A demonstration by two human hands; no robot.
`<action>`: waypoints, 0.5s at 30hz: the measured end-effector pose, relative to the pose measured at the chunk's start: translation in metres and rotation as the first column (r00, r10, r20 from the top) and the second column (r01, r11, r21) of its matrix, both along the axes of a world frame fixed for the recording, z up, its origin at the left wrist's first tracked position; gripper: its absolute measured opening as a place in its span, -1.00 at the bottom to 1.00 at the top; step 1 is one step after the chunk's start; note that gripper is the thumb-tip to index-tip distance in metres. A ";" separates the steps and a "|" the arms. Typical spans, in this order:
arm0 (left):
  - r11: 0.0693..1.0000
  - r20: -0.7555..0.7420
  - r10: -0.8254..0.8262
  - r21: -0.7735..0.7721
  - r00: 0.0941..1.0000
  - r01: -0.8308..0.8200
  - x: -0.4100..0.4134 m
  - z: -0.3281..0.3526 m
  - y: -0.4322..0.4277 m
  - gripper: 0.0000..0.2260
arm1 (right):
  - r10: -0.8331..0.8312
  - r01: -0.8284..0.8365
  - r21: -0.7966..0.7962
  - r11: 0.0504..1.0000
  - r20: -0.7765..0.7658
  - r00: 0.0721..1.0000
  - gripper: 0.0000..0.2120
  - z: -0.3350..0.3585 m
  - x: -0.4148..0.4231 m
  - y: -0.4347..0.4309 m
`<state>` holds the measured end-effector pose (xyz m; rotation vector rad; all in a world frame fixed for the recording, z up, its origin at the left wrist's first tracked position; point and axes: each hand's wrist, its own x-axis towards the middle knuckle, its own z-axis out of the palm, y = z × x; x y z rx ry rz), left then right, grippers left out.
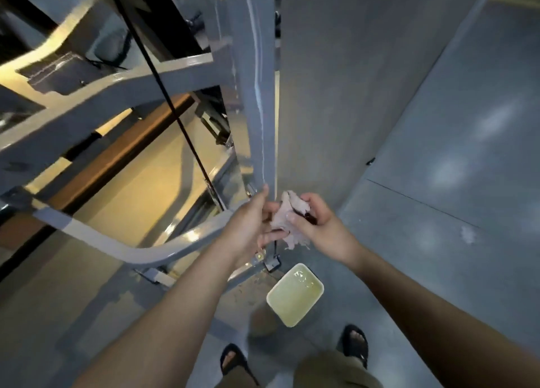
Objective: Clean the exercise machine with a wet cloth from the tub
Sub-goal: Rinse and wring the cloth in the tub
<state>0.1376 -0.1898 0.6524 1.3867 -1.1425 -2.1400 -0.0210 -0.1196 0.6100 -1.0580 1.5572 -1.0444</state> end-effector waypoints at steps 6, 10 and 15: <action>0.863 0.288 -0.316 -0.308 0.904 0.400 0.017 0.046 -0.015 -0.59 | -0.379 0.379 -0.098 0.920 0.018 0.925 -0.90 0.043 0.034 0.016; 0.709 0.381 -0.229 -0.565 0.896 0.422 0.011 0.085 -0.016 -0.81 | -0.488 0.493 -0.199 0.847 0.076 0.870 -0.85 0.086 0.035 0.023; 0.484 0.386 -0.058 -0.796 0.921 0.364 0.014 0.153 -0.015 -0.81 | -0.463 0.498 -0.317 0.807 0.181 0.867 -0.78 0.138 0.019 0.017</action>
